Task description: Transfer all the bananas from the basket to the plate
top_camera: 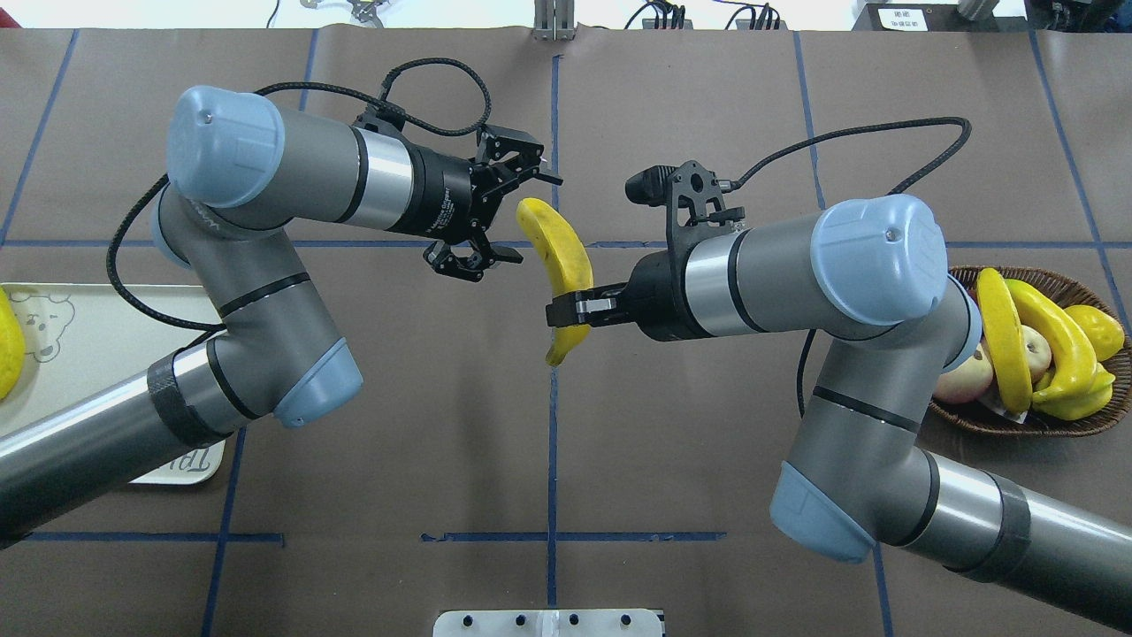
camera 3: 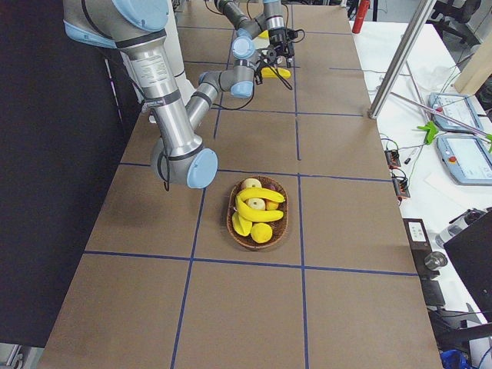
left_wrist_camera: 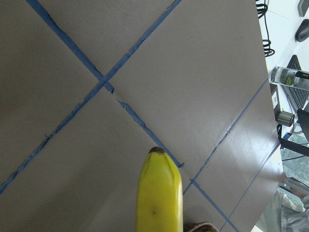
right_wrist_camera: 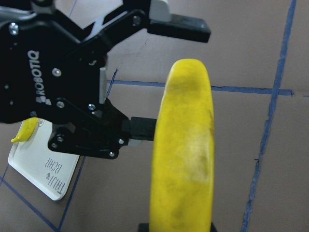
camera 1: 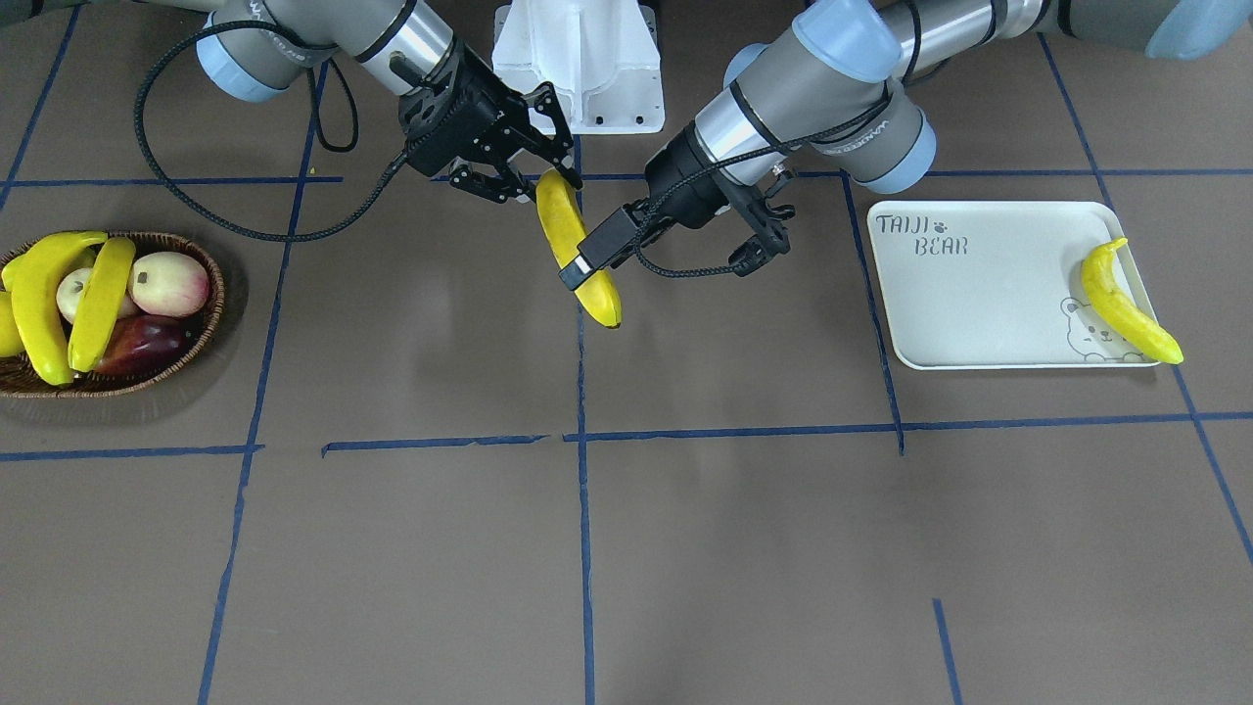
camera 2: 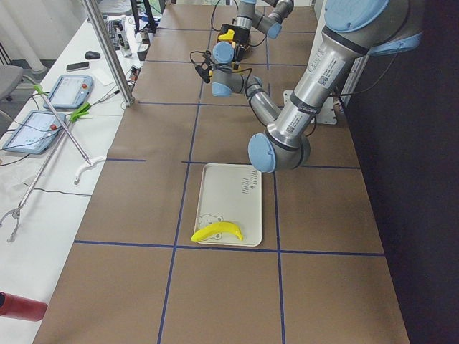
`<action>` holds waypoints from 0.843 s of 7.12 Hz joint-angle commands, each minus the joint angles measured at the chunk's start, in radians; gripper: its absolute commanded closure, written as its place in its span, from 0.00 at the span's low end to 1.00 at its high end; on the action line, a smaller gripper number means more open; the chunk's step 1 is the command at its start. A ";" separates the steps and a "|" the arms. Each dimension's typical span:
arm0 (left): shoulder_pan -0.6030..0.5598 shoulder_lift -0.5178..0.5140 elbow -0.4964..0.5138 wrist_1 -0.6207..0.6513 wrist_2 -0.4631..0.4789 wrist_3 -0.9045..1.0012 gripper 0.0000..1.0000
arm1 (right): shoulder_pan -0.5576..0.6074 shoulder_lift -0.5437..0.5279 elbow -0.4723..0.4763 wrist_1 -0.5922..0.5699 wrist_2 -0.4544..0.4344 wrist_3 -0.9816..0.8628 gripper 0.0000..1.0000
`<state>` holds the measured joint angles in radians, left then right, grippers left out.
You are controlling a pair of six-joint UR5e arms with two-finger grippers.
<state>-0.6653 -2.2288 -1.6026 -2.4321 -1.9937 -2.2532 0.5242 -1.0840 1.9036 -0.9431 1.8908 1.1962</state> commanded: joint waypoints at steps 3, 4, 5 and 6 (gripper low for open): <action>0.018 0.001 0.007 0.004 0.003 0.000 0.35 | -0.006 0.001 0.006 0.001 -0.002 0.003 1.00; 0.018 0.003 0.006 0.001 0.001 0.001 0.75 | -0.006 0.001 0.006 0.000 -0.002 0.003 1.00; 0.018 0.003 0.006 0.004 0.001 -0.002 0.95 | -0.006 0.001 0.006 0.000 -0.002 0.002 0.99; 0.016 0.005 0.004 0.004 0.001 -0.002 1.00 | -0.006 0.001 0.006 -0.002 -0.002 0.002 0.97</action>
<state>-0.6475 -2.2257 -1.5971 -2.4289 -1.9923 -2.2542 0.5184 -1.0829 1.9098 -0.9435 1.8885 1.1986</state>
